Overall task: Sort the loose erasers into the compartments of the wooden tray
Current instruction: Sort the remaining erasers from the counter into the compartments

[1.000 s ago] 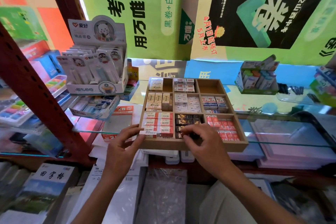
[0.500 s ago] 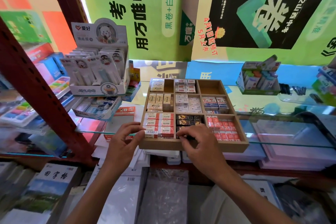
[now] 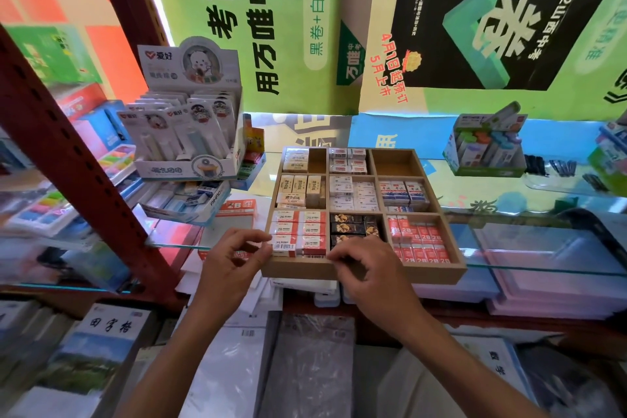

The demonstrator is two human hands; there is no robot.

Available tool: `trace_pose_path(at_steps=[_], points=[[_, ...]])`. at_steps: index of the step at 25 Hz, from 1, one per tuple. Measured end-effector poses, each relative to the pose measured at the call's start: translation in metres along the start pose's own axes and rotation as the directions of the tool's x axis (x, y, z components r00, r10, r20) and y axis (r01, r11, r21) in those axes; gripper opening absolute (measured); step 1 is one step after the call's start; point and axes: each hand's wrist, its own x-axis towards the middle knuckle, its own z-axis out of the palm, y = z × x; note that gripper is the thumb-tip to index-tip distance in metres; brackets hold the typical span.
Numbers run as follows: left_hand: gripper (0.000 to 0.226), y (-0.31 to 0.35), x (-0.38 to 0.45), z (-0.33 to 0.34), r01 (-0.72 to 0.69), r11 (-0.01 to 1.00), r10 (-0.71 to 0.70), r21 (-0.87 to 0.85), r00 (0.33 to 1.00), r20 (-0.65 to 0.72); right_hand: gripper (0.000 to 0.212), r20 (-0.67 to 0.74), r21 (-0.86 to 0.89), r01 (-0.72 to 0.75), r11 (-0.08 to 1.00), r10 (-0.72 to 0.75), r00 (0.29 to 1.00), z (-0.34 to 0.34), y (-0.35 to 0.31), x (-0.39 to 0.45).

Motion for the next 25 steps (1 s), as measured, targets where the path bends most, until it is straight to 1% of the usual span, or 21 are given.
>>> trace_pose_path(at_steps=[4, 6, 9, 11, 13, 15, 17, 19, 20, 22, 24, 25], points=[[0.020, 0.002, -0.003, 0.000, -0.047, 0.999, 0.047, -0.012, 0.999, 0.027, 0.015, 0.001, -0.003, -0.013, 1.000, 0.013, 1.000, -0.001, -0.001, -0.002], [0.019, 0.002, -0.006, 0.000, -0.068, 0.997, 0.068, 0.027, 0.997, 0.021, 0.016, 0.014, -0.012, -0.017, 1.000, 0.017, 1.000, -0.001, -0.001, -0.002], [0.017, 0.001, -0.006, 0.000, -0.171, 0.971, 0.175, 0.168, 0.985, -0.006, 0.016, 0.033, -0.044, 0.014, 0.999, -0.013, 0.999, 0.001, 0.002, -0.002], [0.012, 0.002, -0.004, -0.003, -0.261, 0.915, 0.266, 0.307, 0.964, 0.026, 0.015, 0.033, -0.060, 0.026, 0.998, -0.024, 0.999, 0.002, 0.003, -0.003], [0.012, 0.002, -0.001, -0.006, -0.310, 0.865, 0.306, 0.393, 0.949, 0.075, 0.015, 0.028, -0.078, 0.030, 0.997, -0.028, 0.999, 0.002, 0.003, -0.003], [0.014, 0.002, -0.001, -0.007, -0.301, 0.864, 0.294, 0.403, 0.952, 0.081, 0.015, 0.032, -0.087, 0.037, 0.996, -0.035, 0.999, 0.003, 0.003, -0.004], [0.014, 0.001, -0.001, -0.006, -0.284, 0.883, 0.284, 0.374, 0.957, 0.056, 0.016, 0.041, -0.091, 0.054, 0.994, -0.050, 0.998, 0.002, 0.003, -0.003], [0.018, 0.000, -0.004, -0.005, -0.283, 0.894, 0.279, 0.348, 0.958, 0.063, 0.016, 0.050, -0.098, 0.051, 0.994, -0.046, 0.998, 0.002, 0.004, -0.004], [0.025, -0.002, -0.006, -0.005, -0.276, 0.903, 0.265, 0.330, 0.961, 0.079, 0.017, 0.052, -0.102, 0.047, 0.994, -0.042, 0.998, 0.001, 0.003, -0.004], [0.048, -0.010, -0.012, -0.004, -0.222, 0.934, 0.204, 0.282, 0.975, 0.091, 0.018, 0.041, -0.102, 0.047, 0.994, -0.043, 0.998, 0.000, 0.001, -0.006], [0.063, -0.019, -0.020, -0.003, -0.122, 0.968, 0.119, 0.218, 0.992, 0.027, 0.021, -0.045, -0.107, 0.055, 0.993, -0.060, 0.997, -0.006, 0.002, -0.011], [0.065, -0.024, -0.023, -0.002, -0.073, 0.982, 0.074, 0.173, 0.997, -0.004, 0.024, -0.133, -0.115, 0.036, 0.993, -0.051, 0.990, -0.012, 0.004, -0.015]])
